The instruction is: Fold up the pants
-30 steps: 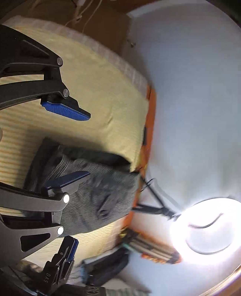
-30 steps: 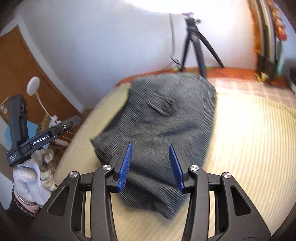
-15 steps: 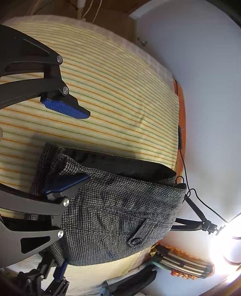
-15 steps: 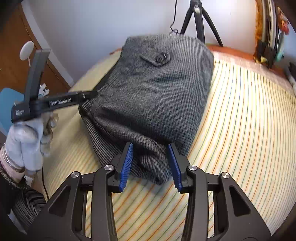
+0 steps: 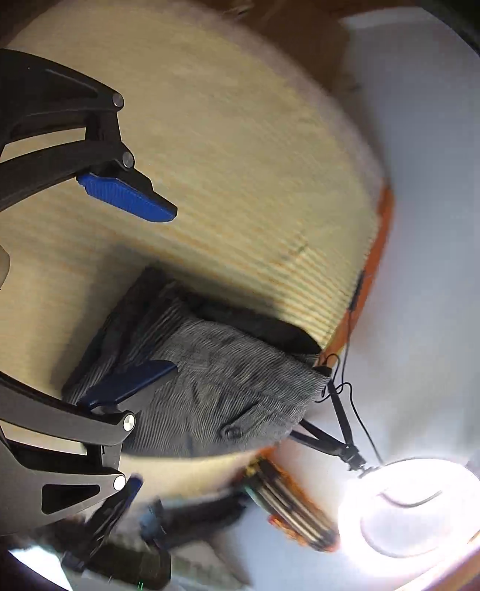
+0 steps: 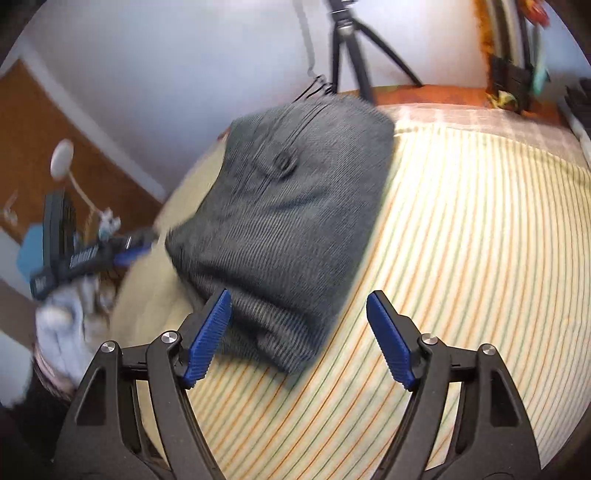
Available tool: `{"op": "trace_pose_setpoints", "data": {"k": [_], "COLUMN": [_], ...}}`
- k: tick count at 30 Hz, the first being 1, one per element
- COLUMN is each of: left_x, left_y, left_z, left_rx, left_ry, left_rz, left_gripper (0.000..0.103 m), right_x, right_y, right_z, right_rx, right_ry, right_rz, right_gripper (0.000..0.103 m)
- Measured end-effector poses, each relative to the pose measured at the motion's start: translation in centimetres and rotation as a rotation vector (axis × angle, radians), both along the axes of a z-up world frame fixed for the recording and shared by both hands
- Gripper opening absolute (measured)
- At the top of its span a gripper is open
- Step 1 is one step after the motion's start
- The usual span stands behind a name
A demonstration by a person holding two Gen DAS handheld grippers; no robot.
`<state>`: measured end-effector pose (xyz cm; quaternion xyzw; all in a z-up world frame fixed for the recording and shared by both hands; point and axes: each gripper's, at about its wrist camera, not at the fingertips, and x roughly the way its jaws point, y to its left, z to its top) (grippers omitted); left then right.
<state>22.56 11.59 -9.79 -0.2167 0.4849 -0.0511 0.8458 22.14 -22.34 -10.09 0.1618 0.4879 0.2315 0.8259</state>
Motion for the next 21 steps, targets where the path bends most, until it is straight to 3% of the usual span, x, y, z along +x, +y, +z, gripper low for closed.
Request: {"op": "trace_pose_setpoints", "data": {"k": [6, 10, 14, 21], "left_x": [-0.1, 0.5, 0.8, 1.2], "left_y": [0.4, 0.5, 0.7, 0.0], "left_z": [-2.5, -3.5, -4.2, -5.1], "left_rx": [-0.264, -0.288, -0.364, -0.388], "left_ry": [0.103, 0.13, 0.13, 0.132], "left_rz": [0.024, 0.051, 0.061, 0.077], "left_gripper": [0.078, 0.078, 0.078, 0.078], "right_x": [3.7, 5.7, 7.2, 9.3], "right_y": [-2.2, -3.0, -3.1, -3.0], "right_z": [-0.1, -0.8, -1.8, -3.0], "right_rx": [0.101, 0.169, 0.235, 0.284], "right_ry": [0.052, 0.091, 0.131, 0.162], "right_rz": [-0.057, -0.089, -0.103, -0.116], "right_gripper": [0.079, 0.079, 0.079, 0.079]}}
